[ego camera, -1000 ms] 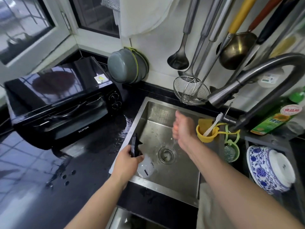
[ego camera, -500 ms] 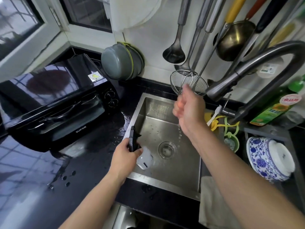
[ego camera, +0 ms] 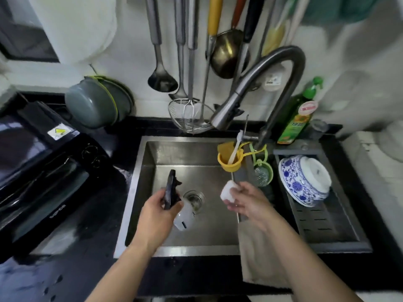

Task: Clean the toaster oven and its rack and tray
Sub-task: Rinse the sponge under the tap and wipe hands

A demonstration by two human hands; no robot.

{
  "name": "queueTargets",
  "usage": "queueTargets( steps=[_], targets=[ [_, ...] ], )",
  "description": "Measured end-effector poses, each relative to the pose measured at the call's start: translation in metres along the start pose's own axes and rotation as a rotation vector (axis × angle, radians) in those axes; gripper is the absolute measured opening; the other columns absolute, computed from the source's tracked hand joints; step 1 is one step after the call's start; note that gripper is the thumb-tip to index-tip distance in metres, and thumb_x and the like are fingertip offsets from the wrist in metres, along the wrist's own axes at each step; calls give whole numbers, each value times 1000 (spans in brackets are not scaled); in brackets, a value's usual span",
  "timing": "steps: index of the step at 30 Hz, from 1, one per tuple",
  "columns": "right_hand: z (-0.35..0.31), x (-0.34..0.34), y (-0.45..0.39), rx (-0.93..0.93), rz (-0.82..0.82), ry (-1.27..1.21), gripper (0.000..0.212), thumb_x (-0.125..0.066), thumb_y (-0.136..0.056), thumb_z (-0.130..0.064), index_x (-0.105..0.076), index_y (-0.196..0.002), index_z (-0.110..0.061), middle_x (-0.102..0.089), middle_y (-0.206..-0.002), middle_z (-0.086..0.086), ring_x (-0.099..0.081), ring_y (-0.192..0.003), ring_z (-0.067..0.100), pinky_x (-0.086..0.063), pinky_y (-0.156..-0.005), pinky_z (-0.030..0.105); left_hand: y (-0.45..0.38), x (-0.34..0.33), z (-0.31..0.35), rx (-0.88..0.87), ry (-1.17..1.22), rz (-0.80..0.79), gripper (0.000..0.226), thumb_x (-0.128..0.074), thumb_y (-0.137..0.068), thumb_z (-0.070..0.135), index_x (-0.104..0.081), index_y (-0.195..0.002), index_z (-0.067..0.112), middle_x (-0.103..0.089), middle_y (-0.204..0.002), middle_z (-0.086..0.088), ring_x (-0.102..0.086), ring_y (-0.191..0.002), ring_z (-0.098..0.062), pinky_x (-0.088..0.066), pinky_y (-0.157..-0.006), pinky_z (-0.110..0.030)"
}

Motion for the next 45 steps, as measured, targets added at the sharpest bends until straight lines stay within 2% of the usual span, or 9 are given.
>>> queueTargets(
  steps=[7, 12, 15, 21, 26, 31, 36, 40, 45],
  targets=[
    [-54, 120, 55, 270, 427, 217, 25, -75, -87, -34, -60, -80, -15, -62, -73, -6, -59, -68, 10, -46, -64, 27, -13, -136, 128, -337, -278, -286, 13, -79, -89, 21, -70, -98, 25, -71, -83, 11, -65, -75, -5, -45, -63, -16],
    [-90, 262, 85, 322, 725, 202, 18, -72, -88, -21, -62, -83, -8, -66, -79, 6, -61, -73, 23, -48, -63, 31, -27, -292, 217, -549, -379, -396, 13, -71, -95, 22, -59, -100, 21, -63, -88, 4, -58, -78, -14, -37, -60, -17],
    [-102, 338, 77, 303, 755, 191, 5, -71, -87, -11, -67, -90, -13, -72, -90, 13, -68, -87, 33, -56, -82, 49, -54, -407, 251, -624, -437, -389, 18, -67, -96, 20, -62, -112, 13, -69, -103, -10, -64, -95, -28, -44, -75, -29],
    [-109, 445, 31, 300, 664, 24, 11, -64, -94, -4, -73, -99, -1, -73, -84, 14, -69, -72, 18, -55, -62, 22, -134, -581, 259, -573, -623, -303, 20, -57, -100, 14, -57, -116, 2, -65, -105, -17, -64, -99, -35, -50, -79, -39],
    [-104, 480, 19, 311, 664, 50, 9, -66, -93, -10, -76, -95, -11, -73, -80, 7, -70, -70, 15, -62, -72, 33, -176, -629, 240, -487, -646, -239, 28, -60, -98, 14, -56, -122, 2, -68, -111, -23, -65, -104, -39, -54, -89, -44],
    [-107, 468, 30, 280, 670, 168, 2, -72, -86, -16, -71, -85, -16, -73, -76, 2, -71, -70, 13, -57, -67, 27, -122, -600, 230, -402, -252, -218, 37, -63, -98, 17, -61, -133, 9, -68, -116, -7, -64, -112, -26, -48, -89, -29],
    [-126, 373, 49, 274, 281, 238, 11, -70, -89, -14, -70, -79, -9, -71, -73, 11, -67, -67, 16, -55, -70, 32, -19, -478, 187, 46, 208, -679, 26, -71, -97, 27, -70, -123, 31, -74, -110, 1, -69, -93, -16, -55, -79, -39],
    [-129, 279, 63, 372, 248, 450, 17, -74, -83, -28, -65, -75, -16, -65, -75, -1, -61, -67, 5, -48, -66, 26, -1, -343, 152, 106, 332, -613, 33, -84, -81, 11, -74, -112, 12, -73, -105, -12, -67, -84, -20, -51, -67, -30],
    [-126, 137, 93, 278, -195, -241, 15, -61, -92, -9, -60, -77, -7, -64, -79, 12, -68, -82, 25, -57, -77, 35, 11, -178, 105, 194, 385, -387, 16, -80, -78, 18, -81, -93, 13, -63, -85, -16, -51, -70, -27, -42, -66, -34]
  ],
)
Point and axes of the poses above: each hand's wrist, its own y-axis away from the middle knuckle, its own x-axis out of the back of the hand, z = x × y, the point moved 3 cm from there along -y, towards the middle knuckle
